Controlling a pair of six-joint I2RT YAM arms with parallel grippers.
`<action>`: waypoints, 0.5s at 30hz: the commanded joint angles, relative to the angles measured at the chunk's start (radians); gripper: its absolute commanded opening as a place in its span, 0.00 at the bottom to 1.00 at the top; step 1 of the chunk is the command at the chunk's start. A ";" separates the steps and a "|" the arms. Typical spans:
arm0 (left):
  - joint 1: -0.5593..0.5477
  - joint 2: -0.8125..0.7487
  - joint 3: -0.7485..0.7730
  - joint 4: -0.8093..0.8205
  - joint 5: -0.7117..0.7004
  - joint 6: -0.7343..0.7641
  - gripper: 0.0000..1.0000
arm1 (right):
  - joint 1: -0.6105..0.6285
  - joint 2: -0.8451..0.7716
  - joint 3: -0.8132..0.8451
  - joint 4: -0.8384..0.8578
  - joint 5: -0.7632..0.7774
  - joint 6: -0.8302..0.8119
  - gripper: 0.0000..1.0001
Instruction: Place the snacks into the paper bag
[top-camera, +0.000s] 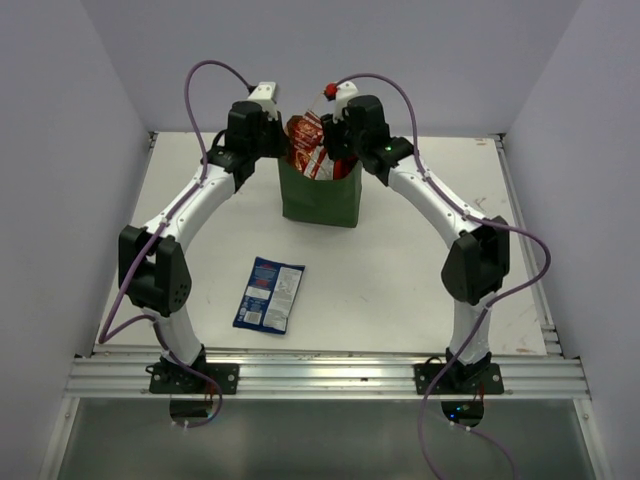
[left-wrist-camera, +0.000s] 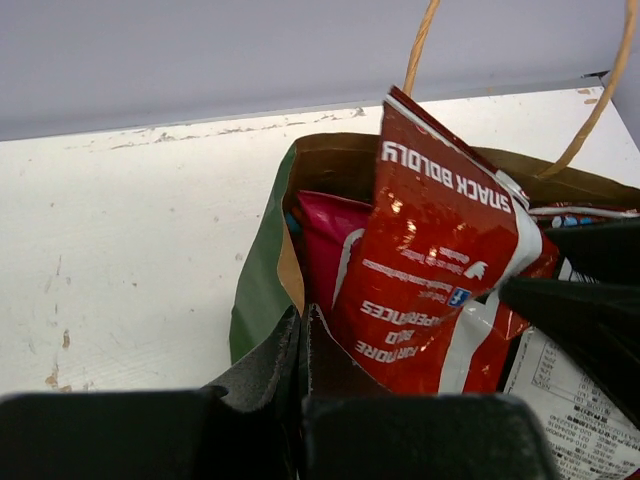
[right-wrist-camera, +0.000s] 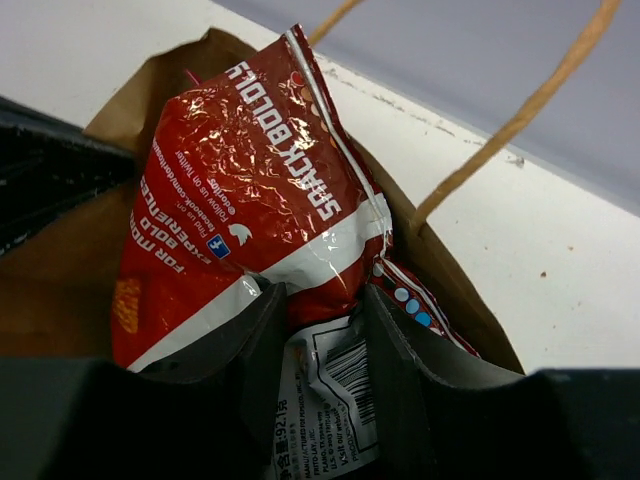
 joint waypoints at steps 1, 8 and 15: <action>0.004 -0.016 -0.033 -0.078 0.015 0.000 0.00 | 0.000 -0.138 -0.096 0.029 -0.025 0.048 0.40; 0.004 -0.014 -0.034 -0.070 0.035 -0.008 0.00 | 0.005 -0.229 -0.235 0.023 -0.031 0.072 0.37; 0.004 -0.022 -0.036 -0.067 0.041 -0.013 0.00 | 0.006 -0.091 -0.075 -0.075 -0.112 0.084 0.37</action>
